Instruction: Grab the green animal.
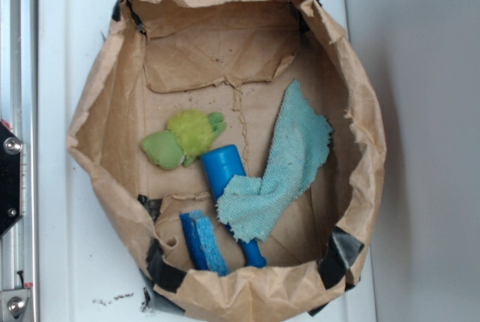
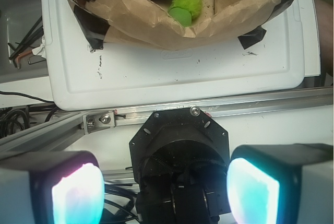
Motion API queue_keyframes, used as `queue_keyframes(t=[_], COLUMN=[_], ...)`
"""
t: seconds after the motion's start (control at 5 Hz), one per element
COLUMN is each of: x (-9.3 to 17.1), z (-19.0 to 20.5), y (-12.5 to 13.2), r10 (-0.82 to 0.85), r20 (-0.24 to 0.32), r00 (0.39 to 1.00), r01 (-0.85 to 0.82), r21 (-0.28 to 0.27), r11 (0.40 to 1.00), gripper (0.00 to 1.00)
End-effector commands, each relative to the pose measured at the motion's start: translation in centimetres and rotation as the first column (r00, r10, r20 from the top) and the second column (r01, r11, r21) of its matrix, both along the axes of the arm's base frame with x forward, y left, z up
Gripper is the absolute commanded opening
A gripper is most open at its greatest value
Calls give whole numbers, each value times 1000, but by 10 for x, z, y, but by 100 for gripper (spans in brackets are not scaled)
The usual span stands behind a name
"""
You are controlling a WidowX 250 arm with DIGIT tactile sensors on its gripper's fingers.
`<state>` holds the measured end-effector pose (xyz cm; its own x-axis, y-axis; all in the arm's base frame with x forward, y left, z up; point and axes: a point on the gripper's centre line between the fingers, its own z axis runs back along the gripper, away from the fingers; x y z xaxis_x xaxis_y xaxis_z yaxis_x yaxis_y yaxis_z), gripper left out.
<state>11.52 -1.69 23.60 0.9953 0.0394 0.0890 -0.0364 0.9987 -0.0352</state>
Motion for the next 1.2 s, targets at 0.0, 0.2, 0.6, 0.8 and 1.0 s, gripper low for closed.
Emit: queue_keyframes(t=[0.0, 0.2, 0.6, 0.8, 1.0], x=[0, 21, 68, 95, 115], z=[0, -3, -10, -15, -23], y=[0, -13, -16, 9, 44], r10=[0, 6, 17, -27, -141], r20=[0, -5, 9, 23, 67], r00=[1000, 1000, 1000, 999, 988], r01=[0, -6, -17, 27, 147], r21=[0, 1, 17, -33, -100], r11=[1000, 1000, 1000, 999, 984], gripper=[100, 100, 100, 100, 100])
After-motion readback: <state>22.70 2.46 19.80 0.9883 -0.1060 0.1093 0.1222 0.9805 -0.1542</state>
